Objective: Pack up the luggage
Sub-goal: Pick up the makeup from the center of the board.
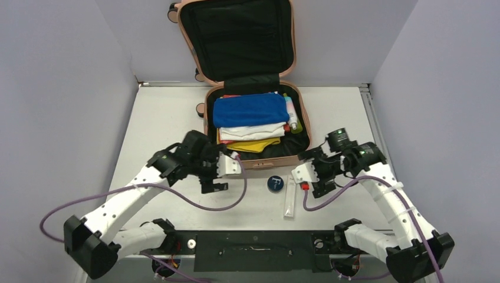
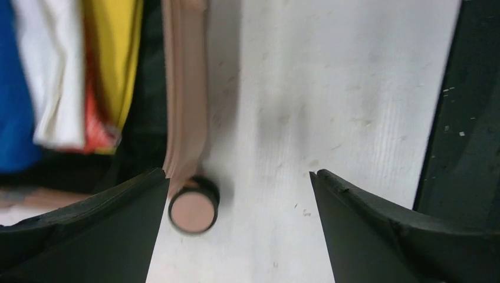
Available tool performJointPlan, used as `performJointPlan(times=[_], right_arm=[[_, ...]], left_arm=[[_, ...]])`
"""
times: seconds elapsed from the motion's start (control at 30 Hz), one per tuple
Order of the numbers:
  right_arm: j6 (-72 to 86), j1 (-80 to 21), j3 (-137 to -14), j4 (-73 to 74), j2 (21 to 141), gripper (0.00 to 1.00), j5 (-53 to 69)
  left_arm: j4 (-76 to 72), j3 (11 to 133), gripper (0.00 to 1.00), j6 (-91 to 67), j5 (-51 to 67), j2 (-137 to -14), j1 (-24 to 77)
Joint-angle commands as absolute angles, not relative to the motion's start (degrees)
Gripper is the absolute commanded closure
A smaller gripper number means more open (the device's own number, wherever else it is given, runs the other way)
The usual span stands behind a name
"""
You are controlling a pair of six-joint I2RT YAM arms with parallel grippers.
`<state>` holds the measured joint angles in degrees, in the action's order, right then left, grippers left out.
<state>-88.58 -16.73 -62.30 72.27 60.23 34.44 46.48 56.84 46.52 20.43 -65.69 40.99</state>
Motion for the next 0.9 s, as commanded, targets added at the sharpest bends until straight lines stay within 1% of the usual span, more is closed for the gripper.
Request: performJointPlan(times=[0.0,0.07,0.13,0.27,0.4,0.57,0.67,0.83,0.87], right_arm=[[-88.53,-29.54,-53.97,63.26,62.9,0.1,29.63],[-86.67,-36.96,-49.5,57.91,62.61,0.1,25.73],[-86.19,-42.05,-47.32,55.15,63.56,0.1,23.95],[-87.12,-47.51,-47.19,53.95,67.37,0.09,24.2],[-89.98,-48.84,-46.94,53.15,71.38,0.08,23.5],[-92.45,-48.78,-46.31,52.31,76.83,0.04,19.48],[-93.31,-48.78,-44.98,50.88,77.08,0.04,18.77],[-93.0,-48.76,-42.28,47.87,78.0,0.02,19.2],[-92.77,-48.78,-41.72,47.16,78.32,0.0,19.08]], left_arm=[[45.38,53.68,0.04,44.06,20.36,-56.11,31.61],[45.54,51.04,0.04,43.39,17.64,-52.3,28.93],[44.35,46.66,0.04,42.36,16.55,-48.84,25.85],[41.17,41.25,0.04,38.82,16.21,-44.02,21.82],[38.8,39.54,0.04,36.57,19.27,-41.35,17.47],[38.95,41.21,0.04,35.48,24.43,-42.31,12.12],[38.9,41.89,0.04,35.42,27.3,-43.26,9.79],[38.3,42.0,0.04,35.13,28.81,-44.09,7.91],[38.03,41.97,0.04,35.01,28.91,-44.05,7.68]])
